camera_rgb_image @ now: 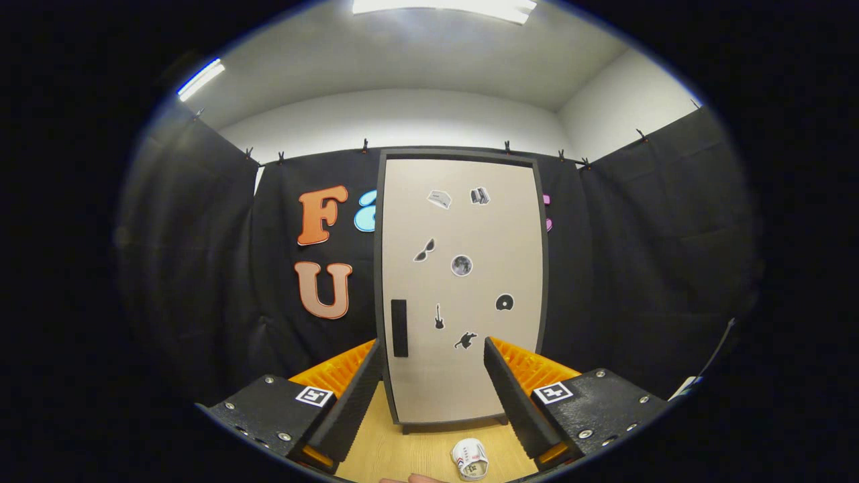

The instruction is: Open the shoe cabinet door, grab the shoes and put them into the shoe cabinet, then close the shoe cabinet door.

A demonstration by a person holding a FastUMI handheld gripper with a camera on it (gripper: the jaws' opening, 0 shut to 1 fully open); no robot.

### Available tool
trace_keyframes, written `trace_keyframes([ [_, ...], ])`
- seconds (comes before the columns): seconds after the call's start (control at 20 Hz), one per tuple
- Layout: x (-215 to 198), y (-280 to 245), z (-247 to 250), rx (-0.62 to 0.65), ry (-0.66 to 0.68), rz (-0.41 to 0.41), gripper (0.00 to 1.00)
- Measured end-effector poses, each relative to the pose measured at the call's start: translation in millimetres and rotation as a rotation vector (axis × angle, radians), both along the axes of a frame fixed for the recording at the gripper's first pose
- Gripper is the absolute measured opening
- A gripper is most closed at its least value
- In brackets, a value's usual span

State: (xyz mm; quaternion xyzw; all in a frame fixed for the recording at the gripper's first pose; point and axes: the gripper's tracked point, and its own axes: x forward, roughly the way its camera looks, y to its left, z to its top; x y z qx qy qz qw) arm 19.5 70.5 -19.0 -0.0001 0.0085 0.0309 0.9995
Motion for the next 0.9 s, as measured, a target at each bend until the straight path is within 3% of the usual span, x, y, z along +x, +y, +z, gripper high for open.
trace_keyframes([
  [0.9, 138.9, 52.7, -49.3, 0.006, 0.051, 0.09, 0.93],
])
